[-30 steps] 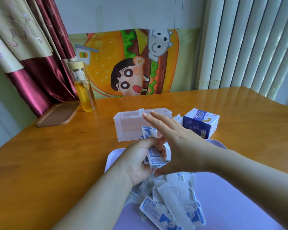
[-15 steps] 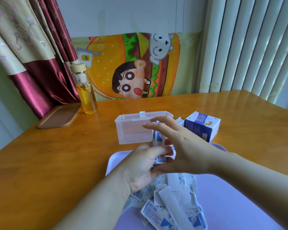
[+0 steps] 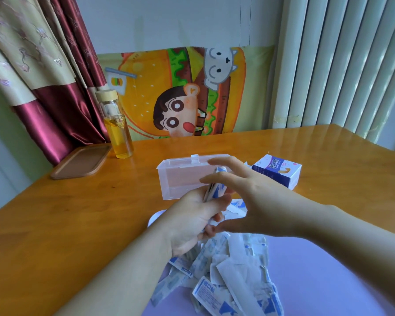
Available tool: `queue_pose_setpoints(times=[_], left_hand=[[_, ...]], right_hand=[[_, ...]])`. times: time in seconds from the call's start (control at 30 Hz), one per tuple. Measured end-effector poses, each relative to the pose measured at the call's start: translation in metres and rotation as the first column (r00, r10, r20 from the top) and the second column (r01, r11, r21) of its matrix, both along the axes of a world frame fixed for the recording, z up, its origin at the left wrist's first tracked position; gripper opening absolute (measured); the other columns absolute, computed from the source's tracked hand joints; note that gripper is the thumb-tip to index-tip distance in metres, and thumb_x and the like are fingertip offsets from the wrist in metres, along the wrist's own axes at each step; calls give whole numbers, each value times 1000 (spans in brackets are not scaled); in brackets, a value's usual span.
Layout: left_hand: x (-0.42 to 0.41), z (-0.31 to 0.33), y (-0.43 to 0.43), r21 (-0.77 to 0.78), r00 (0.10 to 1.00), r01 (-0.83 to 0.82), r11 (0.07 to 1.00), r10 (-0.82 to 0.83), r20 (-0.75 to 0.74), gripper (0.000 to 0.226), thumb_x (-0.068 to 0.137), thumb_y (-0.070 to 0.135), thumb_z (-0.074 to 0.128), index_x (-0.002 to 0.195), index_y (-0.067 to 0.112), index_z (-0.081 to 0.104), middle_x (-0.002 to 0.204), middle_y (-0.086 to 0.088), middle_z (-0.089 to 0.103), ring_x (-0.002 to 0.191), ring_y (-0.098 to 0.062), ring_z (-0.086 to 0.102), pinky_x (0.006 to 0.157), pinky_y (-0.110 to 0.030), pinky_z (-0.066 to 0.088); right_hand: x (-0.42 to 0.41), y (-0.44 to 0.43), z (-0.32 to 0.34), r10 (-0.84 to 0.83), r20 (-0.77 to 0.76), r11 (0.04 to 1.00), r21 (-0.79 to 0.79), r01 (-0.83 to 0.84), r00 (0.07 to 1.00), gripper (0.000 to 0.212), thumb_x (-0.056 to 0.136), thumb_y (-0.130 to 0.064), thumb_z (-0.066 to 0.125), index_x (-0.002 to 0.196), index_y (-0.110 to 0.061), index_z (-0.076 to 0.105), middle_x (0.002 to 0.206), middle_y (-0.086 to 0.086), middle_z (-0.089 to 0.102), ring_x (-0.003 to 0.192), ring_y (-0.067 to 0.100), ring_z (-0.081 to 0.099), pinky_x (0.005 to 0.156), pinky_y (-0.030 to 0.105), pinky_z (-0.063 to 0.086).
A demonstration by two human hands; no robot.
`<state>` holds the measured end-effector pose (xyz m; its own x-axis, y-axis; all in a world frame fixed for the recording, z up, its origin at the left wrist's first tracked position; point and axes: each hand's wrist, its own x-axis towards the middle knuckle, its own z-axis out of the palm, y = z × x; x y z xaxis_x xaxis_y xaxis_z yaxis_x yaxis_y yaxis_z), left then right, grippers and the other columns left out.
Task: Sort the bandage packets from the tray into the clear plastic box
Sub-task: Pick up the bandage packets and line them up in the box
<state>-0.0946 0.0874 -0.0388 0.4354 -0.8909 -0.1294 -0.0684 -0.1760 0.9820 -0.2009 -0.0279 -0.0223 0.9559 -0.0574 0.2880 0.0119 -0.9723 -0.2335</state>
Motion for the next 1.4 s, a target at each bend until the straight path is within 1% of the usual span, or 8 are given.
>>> queue_pose_setpoints(times=[0.37,0.53,0.77,1.07,1.17,1.27,1.33,1.4], left_hand=[[0,-4,-2,-113,970,-34,993,6,-245,17,94,28,52,94,23,69,66,6,47,50,-7,41,50,-20,41],[-6,0,-5,-151,930,-63,986,3,-366,21,96,20,50,77,16,59,61,3,47,44,-7,40,49,-22,44],[-10,1,-4,-171,952,-43,984,-12,-307,16,96,15,49,88,16,61,61,4,51,46,-10,45,46,-20,42],[-16,5,-2,-177,974,-44,983,3,-225,24,98,11,44,80,18,59,59,4,40,46,-7,32,43,-14,34],[-19,5,-3,-204,989,-44,978,14,-146,30,99,12,43,74,21,58,59,6,36,46,-6,30,44,-14,28],[-13,4,-3,-200,995,-67,977,50,-89,26,99,16,43,87,21,65,55,9,37,45,-5,33,46,-15,33],[-4,5,-1,-173,998,-61,983,56,-37,18,97,16,47,88,19,63,50,11,35,41,-4,32,43,-16,29],[4,6,0,-158,1000,-24,987,21,-16,15,97,12,48,82,15,52,50,11,33,41,-4,27,41,-15,24]], right_hand=[[-3,5,2,-88,11,983,164,85,996,105,68,-53,75,148,-37,8,143,-19,33,117,-5,36,88,-2,27],[-5,16,-2,-84,7,996,-21,84,996,136,57,-61,78,140,-37,-28,146,-17,18,125,2,26,96,14,31],[-1,9,-9,-108,156,993,59,100,982,124,67,-43,78,144,-34,-19,109,-22,27,97,-6,34,82,9,35],[-8,14,-9,-12,233,983,183,-31,973,115,68,-32,80,150,-24,-1,146,-13,31,119,2,41,91,6,38],[-7,6,-20,59,124,969,233,-87,990,106,63,-59,74,147,-29,17,138,-15,39,127,3,37,100,12,32],[-7,-24,-23,-42,129,889,458,-22,991,98,24,-90,63,111,-47,49,119,-21,51,122,6,47,97,26,37],[-7,-22,-5,90,101,840,527,-130,991,84,49,-69,75,124,-43,46,130,-19,51,110,-1,53,96,24,43],[0,-13,17,-74,45,758,652,27,996,61,72,-41,73,128,-33,51,121,-16,60,104,2,59,96,30,48]])
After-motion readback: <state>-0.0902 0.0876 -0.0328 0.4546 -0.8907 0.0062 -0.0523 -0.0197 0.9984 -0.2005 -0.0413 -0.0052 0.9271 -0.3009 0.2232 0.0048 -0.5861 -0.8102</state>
